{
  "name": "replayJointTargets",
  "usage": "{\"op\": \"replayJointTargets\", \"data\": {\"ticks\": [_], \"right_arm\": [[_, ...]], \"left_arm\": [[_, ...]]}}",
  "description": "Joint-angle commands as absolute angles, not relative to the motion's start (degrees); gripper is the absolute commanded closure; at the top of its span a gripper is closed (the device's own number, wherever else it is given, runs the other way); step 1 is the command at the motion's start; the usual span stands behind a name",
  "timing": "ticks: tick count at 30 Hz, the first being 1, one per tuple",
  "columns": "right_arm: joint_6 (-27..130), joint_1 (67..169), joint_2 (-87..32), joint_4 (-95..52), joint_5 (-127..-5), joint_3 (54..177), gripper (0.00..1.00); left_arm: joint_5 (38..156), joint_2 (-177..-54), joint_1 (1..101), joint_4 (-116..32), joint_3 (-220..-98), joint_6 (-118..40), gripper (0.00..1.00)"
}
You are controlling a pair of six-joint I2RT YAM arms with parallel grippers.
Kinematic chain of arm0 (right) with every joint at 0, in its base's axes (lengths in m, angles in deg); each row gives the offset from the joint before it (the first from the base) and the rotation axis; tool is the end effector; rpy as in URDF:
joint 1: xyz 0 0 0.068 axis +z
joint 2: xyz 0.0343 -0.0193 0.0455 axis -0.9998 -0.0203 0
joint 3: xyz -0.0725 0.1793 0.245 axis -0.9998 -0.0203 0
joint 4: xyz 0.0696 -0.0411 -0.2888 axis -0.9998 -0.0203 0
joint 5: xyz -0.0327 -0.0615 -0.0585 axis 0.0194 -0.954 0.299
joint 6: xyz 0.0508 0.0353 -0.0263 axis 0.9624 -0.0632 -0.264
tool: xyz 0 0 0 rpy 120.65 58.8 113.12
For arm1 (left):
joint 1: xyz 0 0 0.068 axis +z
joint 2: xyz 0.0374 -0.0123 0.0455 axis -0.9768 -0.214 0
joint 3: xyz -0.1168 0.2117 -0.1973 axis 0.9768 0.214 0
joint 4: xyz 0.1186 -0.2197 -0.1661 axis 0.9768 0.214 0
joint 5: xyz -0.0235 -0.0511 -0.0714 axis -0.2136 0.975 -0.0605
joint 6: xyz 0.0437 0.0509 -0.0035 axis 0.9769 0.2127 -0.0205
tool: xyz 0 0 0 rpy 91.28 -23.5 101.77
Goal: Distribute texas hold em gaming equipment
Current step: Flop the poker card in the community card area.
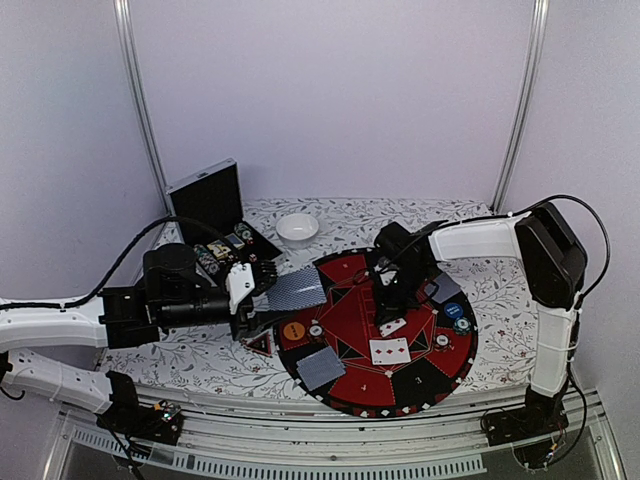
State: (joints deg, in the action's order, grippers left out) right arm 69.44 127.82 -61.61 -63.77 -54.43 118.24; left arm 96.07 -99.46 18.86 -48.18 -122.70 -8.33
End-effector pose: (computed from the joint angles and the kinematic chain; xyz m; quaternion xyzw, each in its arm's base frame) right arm 0.3280 0.2883 0.1431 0.1344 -0.9725 -0.1898 0.0147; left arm 0.1354 -0.2363 0.2835 0.5255 0.5942 -0.2554 0.5527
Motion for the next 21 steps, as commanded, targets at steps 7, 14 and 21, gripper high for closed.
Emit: {"op": "replayJointTargets", "data": {"ticks": [7, 14, 21], "right_arm": [[71.5, 127.1, -59.8, -59.0, -53.0, 118.0, 0.65], [69.1, 127.1, -54.3, -59.2, -49.0, 120.6, 0.5], [65.0, 124.8, -54.2, -61.9, -57.4, 124.2, 0.61]], "left_arm": [[96.6, -98.2, 18.0, -49.4, -124.3, -8.2, 0.47], [96.6, -98.5, 17.9, -49.4, -124.3, -8.2, 0.47], [96.6, -98.6, 17.9, -49.3, -124.3, -8.2, 0.47]]}}
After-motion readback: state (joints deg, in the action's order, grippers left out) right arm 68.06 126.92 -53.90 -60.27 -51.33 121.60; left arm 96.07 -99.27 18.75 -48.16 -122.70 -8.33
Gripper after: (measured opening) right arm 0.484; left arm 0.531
